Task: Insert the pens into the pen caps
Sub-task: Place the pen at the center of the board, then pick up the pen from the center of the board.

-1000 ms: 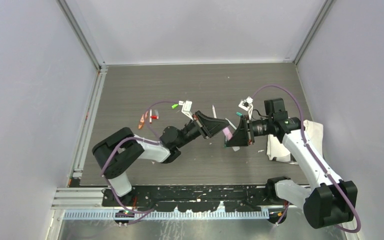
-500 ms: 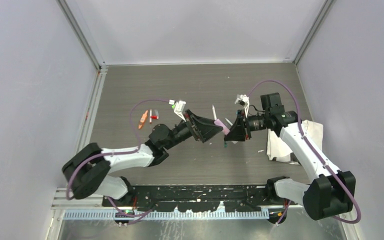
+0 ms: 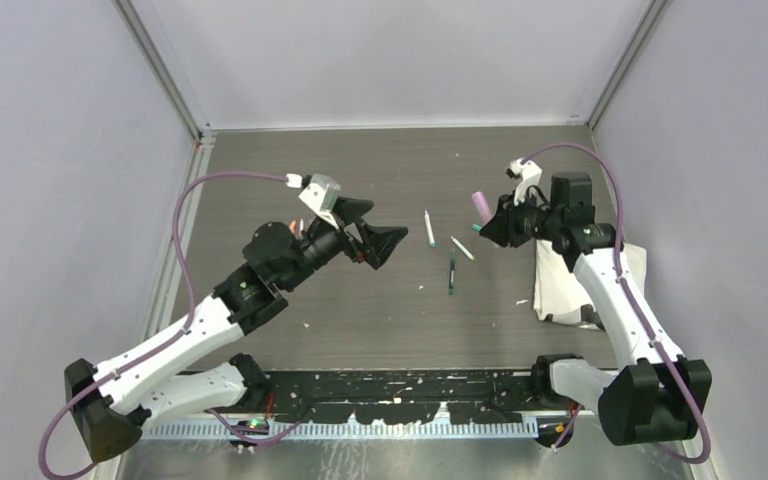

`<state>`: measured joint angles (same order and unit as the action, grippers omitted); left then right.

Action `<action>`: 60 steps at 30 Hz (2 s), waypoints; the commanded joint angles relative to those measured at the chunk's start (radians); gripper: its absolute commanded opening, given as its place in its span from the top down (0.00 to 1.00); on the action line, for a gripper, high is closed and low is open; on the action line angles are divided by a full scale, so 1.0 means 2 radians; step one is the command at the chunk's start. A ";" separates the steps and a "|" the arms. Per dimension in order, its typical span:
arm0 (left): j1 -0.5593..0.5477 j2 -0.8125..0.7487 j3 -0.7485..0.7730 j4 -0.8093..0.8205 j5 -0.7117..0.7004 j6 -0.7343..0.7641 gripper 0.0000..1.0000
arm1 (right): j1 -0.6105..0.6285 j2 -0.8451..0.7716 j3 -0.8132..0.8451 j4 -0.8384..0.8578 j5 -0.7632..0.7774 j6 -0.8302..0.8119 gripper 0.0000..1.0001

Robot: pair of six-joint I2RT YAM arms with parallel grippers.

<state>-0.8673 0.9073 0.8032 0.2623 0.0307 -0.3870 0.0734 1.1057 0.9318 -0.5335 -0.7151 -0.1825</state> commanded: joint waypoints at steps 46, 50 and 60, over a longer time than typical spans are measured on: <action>-0.015 -0.042 -0.001 -0.177 -0.125 0.318 0.00 | -0.145 0.308 0.232 -0.013 0.145 0.005 0.36; -0.010 -0.039 0.008 -0.186 -0.111 0.299 0.00 | -0.162 0.199 0.181 -0.009 0.080 -0.015 0.32; 0.005 -0.014 0.035 -0.214 -0.054 0.257 0.00 | -0.165 0.000 0.004 0.107 -0.175 -0.002 0.23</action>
<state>-0.8726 0.8658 0.8131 -0.1638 -0.1490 0.1787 -0.2512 1.1137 1.0218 -0.3878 -0.7971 -0.1802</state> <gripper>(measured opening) 0.996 0.761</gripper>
